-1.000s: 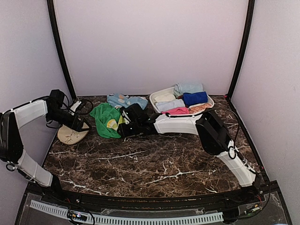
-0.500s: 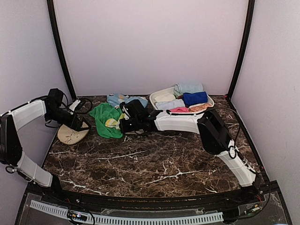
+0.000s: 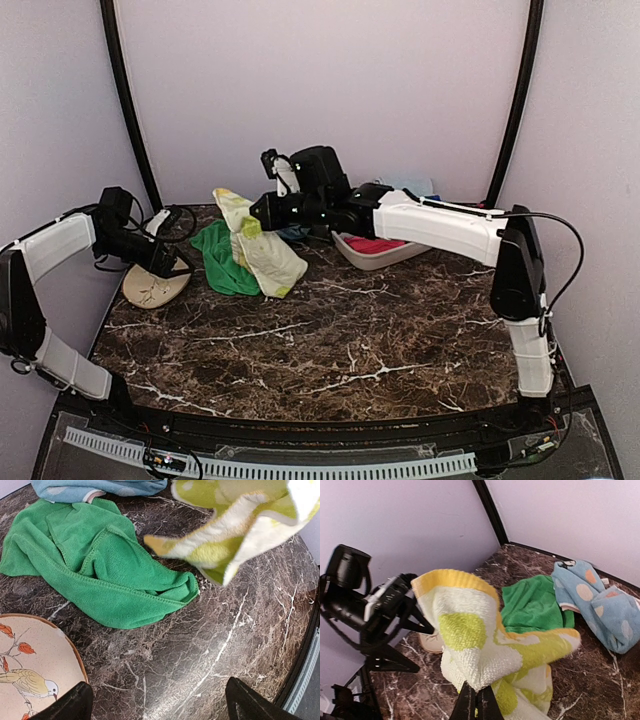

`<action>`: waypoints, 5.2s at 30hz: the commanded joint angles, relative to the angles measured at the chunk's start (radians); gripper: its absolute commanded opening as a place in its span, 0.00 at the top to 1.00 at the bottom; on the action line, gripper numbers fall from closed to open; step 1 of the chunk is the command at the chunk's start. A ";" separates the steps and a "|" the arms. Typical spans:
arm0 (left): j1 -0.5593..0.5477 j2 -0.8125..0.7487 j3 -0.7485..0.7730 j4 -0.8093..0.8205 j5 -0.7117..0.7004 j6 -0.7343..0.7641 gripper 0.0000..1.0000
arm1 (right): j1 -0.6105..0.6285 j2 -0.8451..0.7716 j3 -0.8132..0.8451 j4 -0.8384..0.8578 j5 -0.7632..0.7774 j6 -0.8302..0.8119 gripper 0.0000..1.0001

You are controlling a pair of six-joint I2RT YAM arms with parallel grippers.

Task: Roll the towels
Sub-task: Pick up the towel from the towel pile, then place the towel at the center of the board, then pick up the towel from the center of the board, then smooth out the towel at the center of the board.

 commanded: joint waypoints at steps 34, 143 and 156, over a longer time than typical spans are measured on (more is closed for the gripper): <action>-0.217 0.077 -0.095 -0.053 -0.096 0.351 0.16 | -0.079 -0.778 -1.090 0.083 -0.095 0.128 0.94; -0.488 -0.114 0.212 0.256 -0.797 0.341 1.00 | -0.007 -0.743 -0.682 -0.569 0.469 0.225 1.00; -0.488 -0.009 0.317 0.269 -0.793 0.363 1.00 | -0.178 -0.668 -0.483 -0.658 0.529 0.056 1.00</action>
